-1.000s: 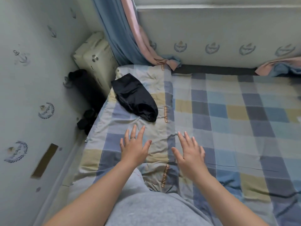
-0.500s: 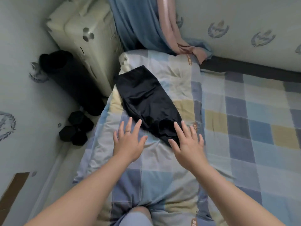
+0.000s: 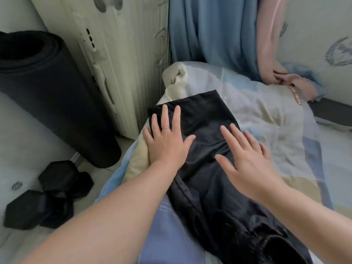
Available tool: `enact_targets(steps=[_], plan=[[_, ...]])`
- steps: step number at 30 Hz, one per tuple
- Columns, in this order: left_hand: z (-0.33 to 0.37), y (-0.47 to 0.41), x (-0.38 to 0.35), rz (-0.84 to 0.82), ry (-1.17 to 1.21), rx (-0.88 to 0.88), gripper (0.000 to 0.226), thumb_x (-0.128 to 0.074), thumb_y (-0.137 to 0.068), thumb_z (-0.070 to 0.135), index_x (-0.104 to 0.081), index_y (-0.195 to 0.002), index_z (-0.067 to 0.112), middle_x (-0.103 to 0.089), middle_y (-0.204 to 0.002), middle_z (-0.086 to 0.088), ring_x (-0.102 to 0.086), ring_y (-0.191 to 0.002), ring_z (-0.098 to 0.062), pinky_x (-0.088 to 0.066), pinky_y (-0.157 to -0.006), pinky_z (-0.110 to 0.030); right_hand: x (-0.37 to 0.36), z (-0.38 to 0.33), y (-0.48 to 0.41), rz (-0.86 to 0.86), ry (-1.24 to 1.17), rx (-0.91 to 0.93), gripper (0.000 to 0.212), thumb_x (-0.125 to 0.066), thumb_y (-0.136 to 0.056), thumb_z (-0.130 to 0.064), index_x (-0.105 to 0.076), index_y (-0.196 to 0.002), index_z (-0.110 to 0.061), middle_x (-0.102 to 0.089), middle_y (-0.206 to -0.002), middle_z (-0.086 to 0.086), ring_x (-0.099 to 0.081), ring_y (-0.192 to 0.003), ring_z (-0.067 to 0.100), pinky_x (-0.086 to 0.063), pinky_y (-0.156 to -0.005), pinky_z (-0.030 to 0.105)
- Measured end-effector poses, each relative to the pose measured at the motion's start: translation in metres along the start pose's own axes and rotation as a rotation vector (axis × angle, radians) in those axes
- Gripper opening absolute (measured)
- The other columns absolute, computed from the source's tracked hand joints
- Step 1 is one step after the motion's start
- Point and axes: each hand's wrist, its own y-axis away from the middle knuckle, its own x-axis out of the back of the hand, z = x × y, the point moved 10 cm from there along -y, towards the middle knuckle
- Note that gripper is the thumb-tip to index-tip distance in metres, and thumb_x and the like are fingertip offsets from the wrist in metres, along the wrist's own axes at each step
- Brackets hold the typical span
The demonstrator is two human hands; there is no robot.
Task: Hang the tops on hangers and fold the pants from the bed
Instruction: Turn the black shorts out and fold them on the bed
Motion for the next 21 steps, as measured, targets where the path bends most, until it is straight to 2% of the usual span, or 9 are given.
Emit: enact_targets(steps=[3, 6, 11, 13, 15, 17, 21], plan=[[-0.014, -0.004, -0.046, 0.055, -0.102, 0.039, 0.089, -0.039, -0.091, 0.072, -0.005, -0.160, 0.027, -0.009, -0.168, -0.004, -0.014, -0.152, -0.032, -0.016, -0.117, -0.059, -0.010, -0.002, -0.048, 0.017, 0.008, 0.019, 0.070, -0.031, -0.098, -0.059, 0.008, -0.155, -0.047, 0.009, -0.167, -0.015, 0.006, -0.154, 0.016, -0.006, -0.123, 0.046], [-0.029, -0.001, -0.074, 0.164, -0.074, 0.047, 0.081, -0.043, -0.091, 0.068, -0.024, -0.157, 0.025, -0.022, -0.165, -0.004, -0.023, -0.149, -0.032, -0.019, -0.117, -0.059, -0.014, -0.018, -0.089, 0.077, -0.014, 0.103, 0.076, -0.044, -0.097, -0.054, 0.002, -0.157, -0.044, 0.004, -0.168, -0.013, 0.001, -0.154, 0.020, -0.012, -0.120, 0.051], [-0.032, -0.009, -0.096, 0.193, -0.105, 0.055, 0.076, -0.035, -0.091, 0.067, -0.028, -0.155, 0.026, -0.025, -0.162, -0.004, -0.025, -0.148, -0.030, -0.019, -0.115, -0.059, -0.025, -0.051, -0.145, 0.053, 0.030, 0.251, 0.088, -0.063, -0.092, -0.047, -0.005, -0.158, -0.039, -0.003, -0.168, -0.003, -0.004, -0.153, 0.027, -0.017, -0.118, 0.055], [-0.032, -0.012, -0.099, 0.186, -0.115, 0.066, 0.076, -0.036, -0.090, 0.067, -0.028, -0.154, 0.026, -0.024, -0.162, -0.004, -0.024, -0.148, -0.030, -0.018, -0.115, -0.059, -0.024, -0.054, -0.161, 0.078, 0.021, 0.233, 0.076, -0.067, -0.090, -0.039, -0.025, -0.152, -0.035, -0.016, -0.163, 0.003, -0.015, -0.149, 0.030, -0.021, -0.116, 0.054], [-0.033, -0.014, -0.100, 0.177, -0.125, 0.076, 0.076, -0.035, -0.090, 0.067, -0.029, -0.153, 0.026, -0.024, -0.162, -0.004, -0.024, -0.149, -0.030, -0.017, -0.115, -0.059, -0.018, -0.055, -0.168, 0.156, 0.017, 0.241, 0.045, -0.067, -0.090, -0.031, -0.050, -0.131, -0.022, -0.034, -0.151, 0.006, -0.030, -0.139, 0.032, -0.025, -0.111, 0.050], [-0.034, -0.014, -0.100, 0.180, -0.139, 0.080, 0.076, -0.036, -0.089, 0.067, -0.030, -0.153, 0.026, -0.023, -0.162, -0.003, -0.024, -0.148, -0.030, -0.018, -0.115, -0.059, -0.016, -0.049, -0.169, 0.207, 0.040, 0.247, 0.024, -0.065, -0.092, -0.031, -0.060, -0.109, -0.014, -0.047, -0.134, 0.006, -0.040, -0.125, 0.033, -0.028, -0.105, 0.047], [-0.031, -0.017, -0.096, 0.188, -0.147, 0.081, 0.073, -0.035, -0.090, 0.066, -0.032, -0.150, 0.026, -0.024, -0.163, -0.002, -0.023, -0.149, -0.029, -0.018, -0.115, -0.059, -0.027, -0.030, -0.150, 0.204, 0.078, 0.242, 0.025, -0.058, -0.098, -0.039, -0.066, -0.098, -0.015, -0.056, -0.106, 0.003, -0.048, -0.106, 0.033, -0.030, -0.095, 0.042]])
